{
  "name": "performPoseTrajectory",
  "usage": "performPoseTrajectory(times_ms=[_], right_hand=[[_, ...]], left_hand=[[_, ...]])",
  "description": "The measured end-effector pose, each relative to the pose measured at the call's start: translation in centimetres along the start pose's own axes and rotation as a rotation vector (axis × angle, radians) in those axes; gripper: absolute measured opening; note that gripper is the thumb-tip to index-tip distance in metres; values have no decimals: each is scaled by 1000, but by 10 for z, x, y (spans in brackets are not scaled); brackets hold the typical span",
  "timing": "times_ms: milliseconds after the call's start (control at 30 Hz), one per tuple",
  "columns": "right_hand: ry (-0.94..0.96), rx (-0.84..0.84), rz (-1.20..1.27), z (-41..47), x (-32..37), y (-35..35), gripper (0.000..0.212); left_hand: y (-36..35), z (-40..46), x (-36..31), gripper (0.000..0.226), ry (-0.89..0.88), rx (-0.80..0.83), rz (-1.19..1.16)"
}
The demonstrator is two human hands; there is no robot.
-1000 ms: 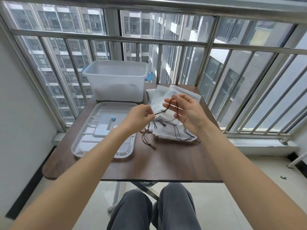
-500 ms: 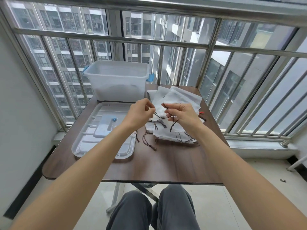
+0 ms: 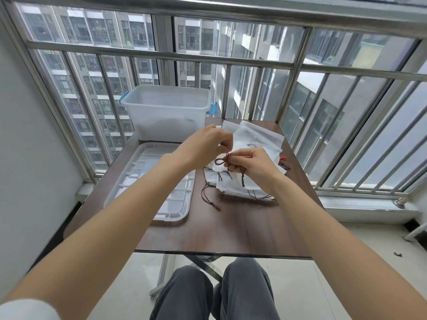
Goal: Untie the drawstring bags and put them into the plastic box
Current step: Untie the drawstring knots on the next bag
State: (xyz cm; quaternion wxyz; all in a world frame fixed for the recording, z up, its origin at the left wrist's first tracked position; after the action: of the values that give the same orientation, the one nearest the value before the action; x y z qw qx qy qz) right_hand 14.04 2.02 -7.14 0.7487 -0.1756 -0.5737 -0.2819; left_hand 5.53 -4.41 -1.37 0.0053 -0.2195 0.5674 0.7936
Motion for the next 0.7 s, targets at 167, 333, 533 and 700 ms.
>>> performPoseTrajectory(times_ms=[167, 333, 533, 700], right_hand=[[-28, -21, 20, -4, -4, 3, 4], [-50, -67, 62, -3, -6, 4, 6], [-111, -91, 155, -5, -12, 11, 8], [-129, -172, 215, -1, -10, 16, 8]], left_hand=[[3, 8, 1, 8, -32, -72, 38], [7, 19, -3, 12, -75, -205, 84], [-11, 37, 16, 12, 65, -102, -26], [-28, 37, 20, 16, 165, -136, -56]])
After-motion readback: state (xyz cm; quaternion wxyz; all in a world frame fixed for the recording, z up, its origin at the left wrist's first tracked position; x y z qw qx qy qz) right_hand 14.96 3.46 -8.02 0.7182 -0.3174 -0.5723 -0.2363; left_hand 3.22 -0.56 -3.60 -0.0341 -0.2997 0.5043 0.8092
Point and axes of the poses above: each hand's wrist, its own z-axis towards the middle knuckle, its own y-axis out of the back of the hand, x = y × z, the point moved 7 cm from there along z, towards the middle knuckle, and after that the axes turned 15 degrees about y, right-handed, at the moved point
